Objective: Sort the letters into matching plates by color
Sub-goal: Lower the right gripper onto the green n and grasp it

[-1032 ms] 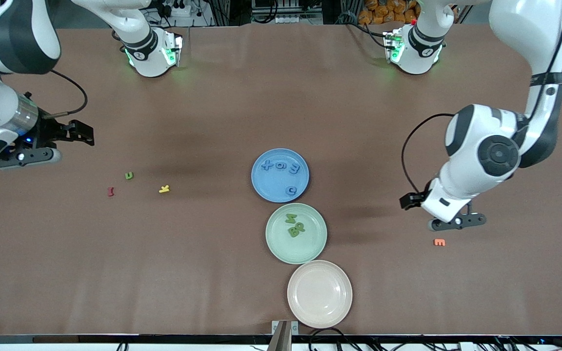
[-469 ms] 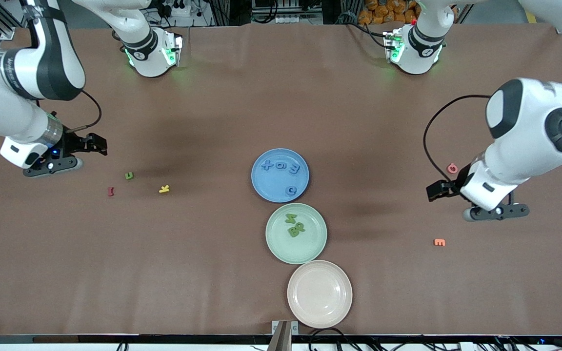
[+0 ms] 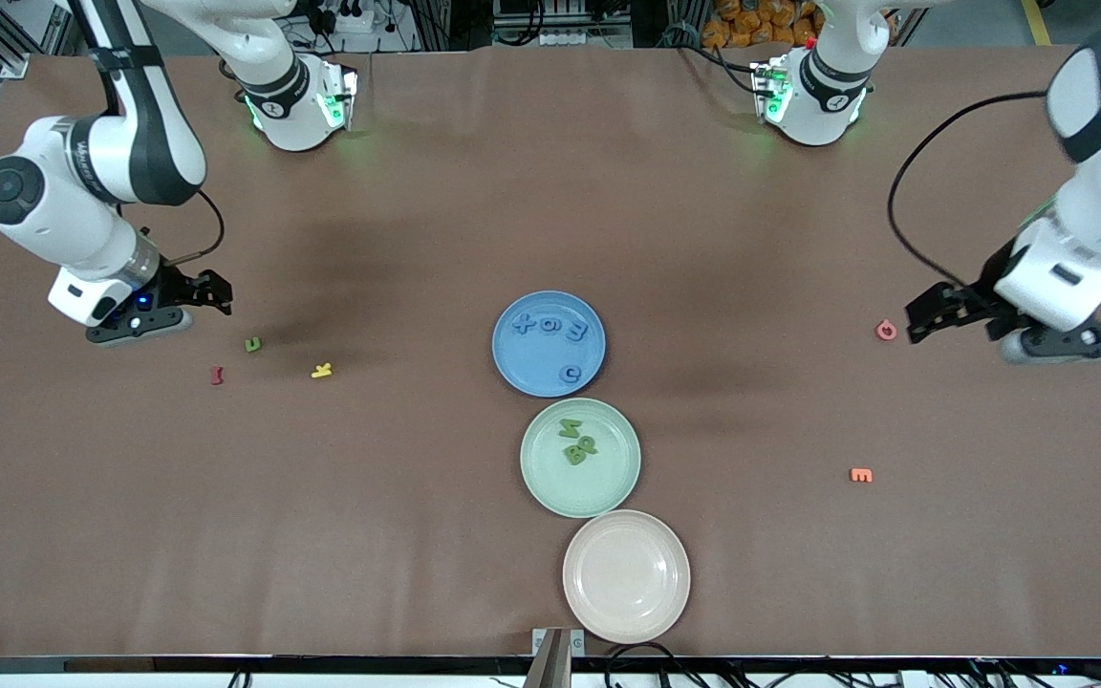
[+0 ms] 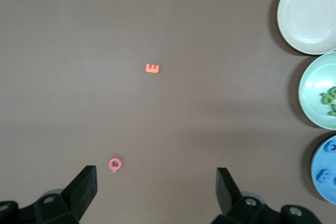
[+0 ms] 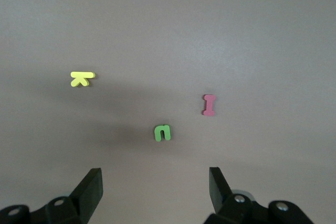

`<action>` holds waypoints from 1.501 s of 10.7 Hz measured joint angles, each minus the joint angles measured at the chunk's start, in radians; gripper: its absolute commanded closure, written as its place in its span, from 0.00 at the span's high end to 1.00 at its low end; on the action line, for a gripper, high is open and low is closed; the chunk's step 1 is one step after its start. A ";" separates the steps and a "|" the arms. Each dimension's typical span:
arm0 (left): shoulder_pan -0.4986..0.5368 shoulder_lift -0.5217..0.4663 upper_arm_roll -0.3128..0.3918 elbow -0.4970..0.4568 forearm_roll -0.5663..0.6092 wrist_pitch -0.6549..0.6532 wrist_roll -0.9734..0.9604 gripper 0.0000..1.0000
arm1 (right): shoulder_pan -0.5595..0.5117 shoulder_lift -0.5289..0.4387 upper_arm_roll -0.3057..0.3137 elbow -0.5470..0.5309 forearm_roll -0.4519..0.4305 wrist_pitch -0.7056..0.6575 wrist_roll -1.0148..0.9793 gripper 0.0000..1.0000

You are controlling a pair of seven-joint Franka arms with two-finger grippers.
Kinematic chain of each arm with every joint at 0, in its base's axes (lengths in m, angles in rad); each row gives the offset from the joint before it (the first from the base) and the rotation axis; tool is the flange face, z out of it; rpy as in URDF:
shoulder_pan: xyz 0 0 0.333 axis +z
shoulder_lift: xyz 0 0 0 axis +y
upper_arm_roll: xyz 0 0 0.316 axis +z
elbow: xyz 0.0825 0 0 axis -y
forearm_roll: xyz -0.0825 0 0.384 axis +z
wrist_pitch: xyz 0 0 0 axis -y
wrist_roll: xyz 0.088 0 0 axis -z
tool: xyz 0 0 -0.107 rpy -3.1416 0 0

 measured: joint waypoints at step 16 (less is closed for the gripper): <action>-0.003 -0.105 0.048 0.034 0.000 -0.183 0.169 1.00 | -0.024 0.271 -0.002 -0.155 0.000 0.500 -0.019 0.66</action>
